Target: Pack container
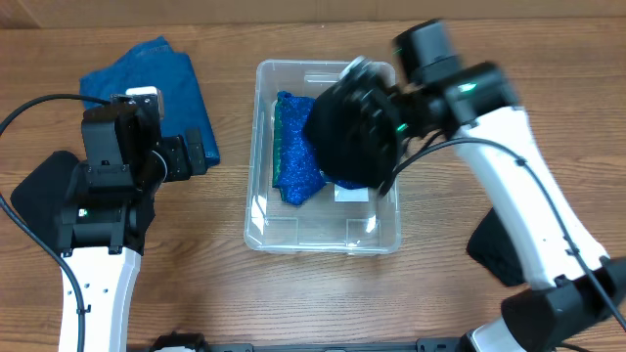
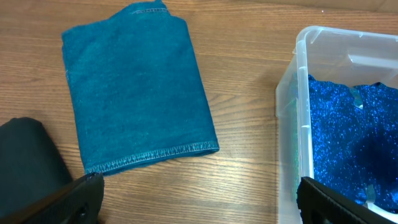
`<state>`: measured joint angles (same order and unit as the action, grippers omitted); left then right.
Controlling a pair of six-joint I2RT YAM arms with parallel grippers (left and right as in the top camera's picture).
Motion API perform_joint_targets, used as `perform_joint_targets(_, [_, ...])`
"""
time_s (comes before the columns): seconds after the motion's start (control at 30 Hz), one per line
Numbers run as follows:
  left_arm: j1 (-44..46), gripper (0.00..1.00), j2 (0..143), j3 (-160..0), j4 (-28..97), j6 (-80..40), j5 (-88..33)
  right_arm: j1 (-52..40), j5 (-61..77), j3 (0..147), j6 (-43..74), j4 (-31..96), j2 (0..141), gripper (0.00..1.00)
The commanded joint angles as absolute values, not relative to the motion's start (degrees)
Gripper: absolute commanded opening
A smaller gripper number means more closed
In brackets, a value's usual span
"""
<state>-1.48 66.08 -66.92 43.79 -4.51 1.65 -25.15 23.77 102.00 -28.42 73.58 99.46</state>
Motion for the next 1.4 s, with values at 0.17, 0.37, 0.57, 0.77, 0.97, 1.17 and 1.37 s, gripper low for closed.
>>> perform_joint_targets(0.17, [-1.1, 1.00, 66.3, -68.4, 43.7, -5.2, 1.0, -38.5, 19.2, 90.2, -48.4, 75.1, 107.5, 0.04])
perform_joint_targets(0.37, [-1.1, 1.00, 66.3, -68.4, 43.7, -5.2, 1.0, -31.7, -22.6, 91.4, -11.2, 51.0, 106.9, 1.00])
perform_joint_targets(0.57, [-1.1, 1.00, 66.3, -68.4, 43.7, -5.1, 1.0, -26.8, -31.9, 92.7, 12.1, 50.3, 94.5, 1.00])
perform_joint_targets(0.77, [-1.1, 1.00, 66.3, -68.4, 43.7, -5.1, 1.0, 7.4, -12.0, 91.4, 35.1, 65.5, 85.7, 1.00])
perform_joint_targets(0.97, [-1.1, 1.00, 66.7, -68.4, 43.2, -5.1, 1.0, 31.6, -2.7, 69.9, 29.7, 64.1, 84.2, 1.00])
perform_joint_targets(1.17, [-1.1, 1.00, 68.9, -68.4, 42.8, -5.2, 1.0, 41.8, 3.9, 48.5, 24.3, 47.1, 84.2, 1.00])
perform_joint_targets(1.37, [-1.1, 1.00, 69.0, -68.4, 42.9, -5.2, 1.0, 41.8, 9.5, 43.1, 19.4, 40.9, 85.8, 1.00])
